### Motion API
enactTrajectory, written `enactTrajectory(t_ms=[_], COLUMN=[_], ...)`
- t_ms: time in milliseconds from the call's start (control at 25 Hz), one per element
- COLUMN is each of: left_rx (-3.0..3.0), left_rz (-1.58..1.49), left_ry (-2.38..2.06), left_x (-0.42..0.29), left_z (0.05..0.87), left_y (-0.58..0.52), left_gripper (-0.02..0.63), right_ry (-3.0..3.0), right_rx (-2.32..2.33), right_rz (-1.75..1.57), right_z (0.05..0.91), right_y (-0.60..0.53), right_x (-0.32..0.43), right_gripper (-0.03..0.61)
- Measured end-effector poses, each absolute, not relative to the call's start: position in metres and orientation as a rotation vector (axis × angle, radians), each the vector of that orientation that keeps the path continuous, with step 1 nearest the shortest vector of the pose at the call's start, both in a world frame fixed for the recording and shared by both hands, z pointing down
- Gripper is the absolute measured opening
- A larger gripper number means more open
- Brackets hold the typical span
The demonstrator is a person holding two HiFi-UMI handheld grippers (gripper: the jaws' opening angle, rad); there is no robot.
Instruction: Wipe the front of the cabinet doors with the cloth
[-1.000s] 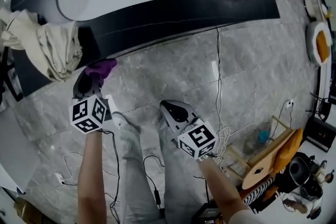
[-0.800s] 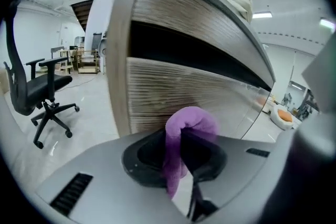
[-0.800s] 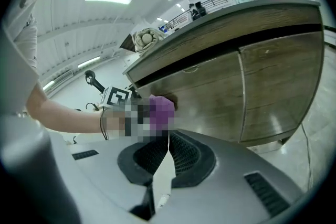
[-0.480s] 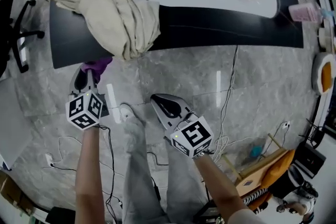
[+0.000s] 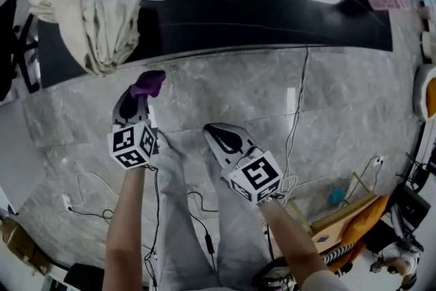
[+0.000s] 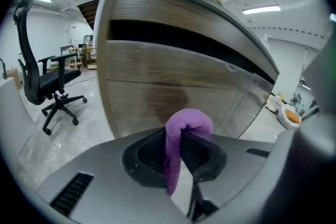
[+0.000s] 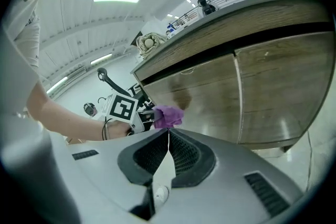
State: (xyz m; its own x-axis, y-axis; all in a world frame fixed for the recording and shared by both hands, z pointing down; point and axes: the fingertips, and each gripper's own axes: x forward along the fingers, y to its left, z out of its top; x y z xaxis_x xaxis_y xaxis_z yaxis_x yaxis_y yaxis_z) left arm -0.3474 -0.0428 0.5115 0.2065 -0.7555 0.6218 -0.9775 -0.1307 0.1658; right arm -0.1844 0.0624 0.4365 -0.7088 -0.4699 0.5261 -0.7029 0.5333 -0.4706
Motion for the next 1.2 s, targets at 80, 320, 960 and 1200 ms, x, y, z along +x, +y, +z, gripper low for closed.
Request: enactTrajectory(t_ms=[80,320,960,1200], left_rx=[1.967,2.062,1.954,1.889], left_rz=[0.538,0.578,0.619,0.612], left_ry=[-1.548,-1.374,-1.453,-1.523], left_x=[-0.297,-0.16,-0.182,-0.277], left_z=[0.521,0.552,0.581,0.583], left_y=[-0.045,-0.063,-0.107,-0.099], left_gripper=[0.057,0.057,0.057,0.057], right_ry=[-2.436,-2.386,-2.185,-2.253], right_rx=[0.941,0.992,1.448,1.34], right_rz=[0.961,0.98,1.077,1.035], right_z=[0.441,0.462,0.485,0.483], right_y=[0.07,0.087,0.103,0.088], right_x=[-0.162,-0.076,0.028,-0.048], right_gripper=[0.028,0.028,0.028,0.028])
